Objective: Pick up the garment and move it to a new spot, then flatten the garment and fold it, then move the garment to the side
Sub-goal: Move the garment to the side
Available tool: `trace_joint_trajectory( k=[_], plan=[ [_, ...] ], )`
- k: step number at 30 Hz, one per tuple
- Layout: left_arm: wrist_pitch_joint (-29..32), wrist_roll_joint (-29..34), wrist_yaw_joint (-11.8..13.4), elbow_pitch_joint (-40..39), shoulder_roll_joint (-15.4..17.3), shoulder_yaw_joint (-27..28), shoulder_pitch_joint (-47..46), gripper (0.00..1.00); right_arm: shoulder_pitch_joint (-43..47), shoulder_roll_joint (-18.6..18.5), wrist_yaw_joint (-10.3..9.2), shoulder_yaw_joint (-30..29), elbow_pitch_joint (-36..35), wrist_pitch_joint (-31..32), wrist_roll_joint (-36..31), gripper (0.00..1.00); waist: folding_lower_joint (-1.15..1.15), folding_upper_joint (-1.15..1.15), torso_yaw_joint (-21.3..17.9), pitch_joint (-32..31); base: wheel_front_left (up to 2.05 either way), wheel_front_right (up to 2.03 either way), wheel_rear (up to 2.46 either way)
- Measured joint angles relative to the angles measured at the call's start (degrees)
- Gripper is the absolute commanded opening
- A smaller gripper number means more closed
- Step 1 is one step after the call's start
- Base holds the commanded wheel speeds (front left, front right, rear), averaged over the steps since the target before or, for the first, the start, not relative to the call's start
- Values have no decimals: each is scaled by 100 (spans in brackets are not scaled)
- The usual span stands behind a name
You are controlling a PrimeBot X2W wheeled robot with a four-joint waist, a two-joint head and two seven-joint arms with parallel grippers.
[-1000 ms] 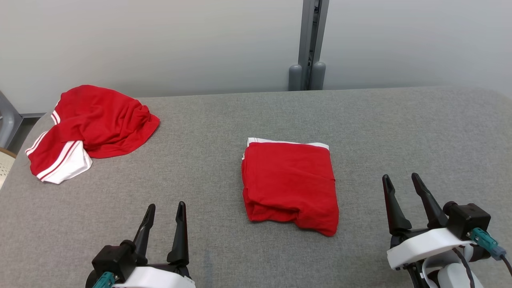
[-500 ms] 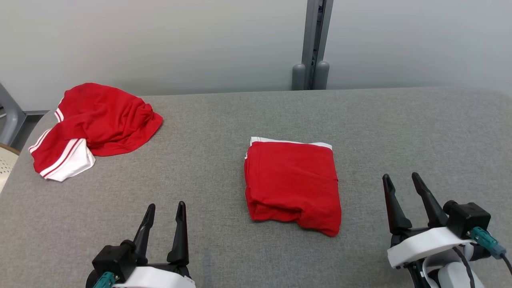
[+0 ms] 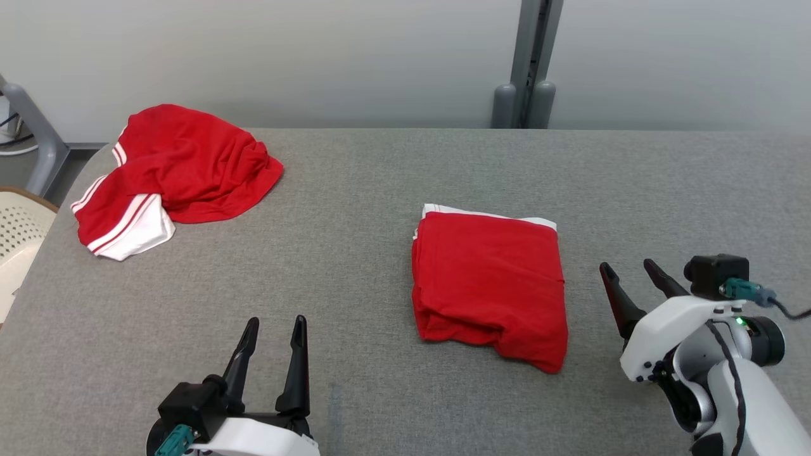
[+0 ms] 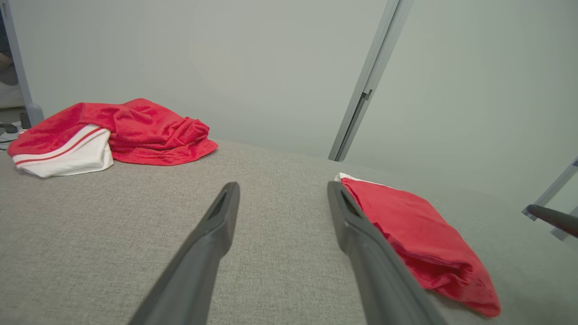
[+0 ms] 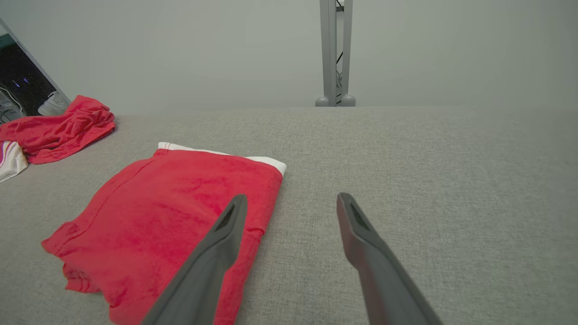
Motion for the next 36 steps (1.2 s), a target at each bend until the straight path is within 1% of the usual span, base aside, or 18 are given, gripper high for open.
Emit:
trace_joint_trajectory(
  k=[5, 6, 8, 10, 14, 19, 26, 27, 28, 29, 30, 31, 36],
  plan=[
    [-4, -10, -38, 36, -8, -86, -90, 100, -541, -322, 0, 261, 498, 1067, 667, 100, 0, 0, 247, 118, 0, 0, 0],
    [-4, -20, -40, 42, -8, -96, -101, 100, -632, -377, 0, 335, 589, 1250, 844, 100, 0, 0, 301, 144, 0, 0, 0],
    [-4, -63, -42, 58, -7, -127, -110, 100, -798, -576, 1, 566, 770, 1595, 989, 100, 0, 0, 409, 192, 0, 0, 0],
    [-4, -96, -41, 69, -9, -165, -132, 100, -940, -760, -1, 720, 917, 1911, 1206, 100, 0, 0, 516, 232, 0, 0, 0],
    [-3, -130, -29, 78, -9, -201, -158, 100, -1154, -928, 0, 942, 1113, 2364, 1661, 100, 0, 0, 695, 288, 0, 0, 0],
    [-4, -136, -27, 89, -10, -245, -162, 100, -1299, -1025, -1, 1091, 1439, 2619, 1990, 100, 0, 0, 814, 312, 0, 0, 0],
    [-4, -133, -26, 99, -10, -265, -197, 100, -1516, -801, 0, 1289, 1972, 2659, 2271, 100, 0, 0, 865, 375, 0, 0, 0],
    [-4, -132, -26, 99, -10, -270, -200, 100, -1555, -788, 0, 1310, 2036, 2647, 2273, 87, 0, 0, 868, 391, 0, 0, 0],
    [-4, -127, -26, 100, -11, -277, -202, 100, -1596, -780, 0, 1329, 2107, 2607, 2282, 60, 0, 0, 873, 406, 0, 0, 0],
    [-4, -125, -26, 99, -10, -278, -210, 100, -1640, -773, 0, 1357, 2159, 2582, 2291, 39, 0, 0, 876, 423, 0, 0, 0],
    [-4, -124, -26, 98, -11, -276, -222, 100, -1688, -768, 0, 1382, 2206, 2546, 2307, 27, 0, 0, 877, 442, 0, 0, 0],
    [-4, -116, -26, 96, -10, -276, -232, 100, -1729, -769, 0, 1413, 2262, 2497, 2318, 0, 0, 0, 876, 461, 0, 0, 0],
    [-4, -79, -30, 90, -10, -261, -279, 100, -1905, -839, 1, 1546, 2426, 2214, 2349, 0, 0, 0, 824, 542, 0, 0, 0]
  ],
)
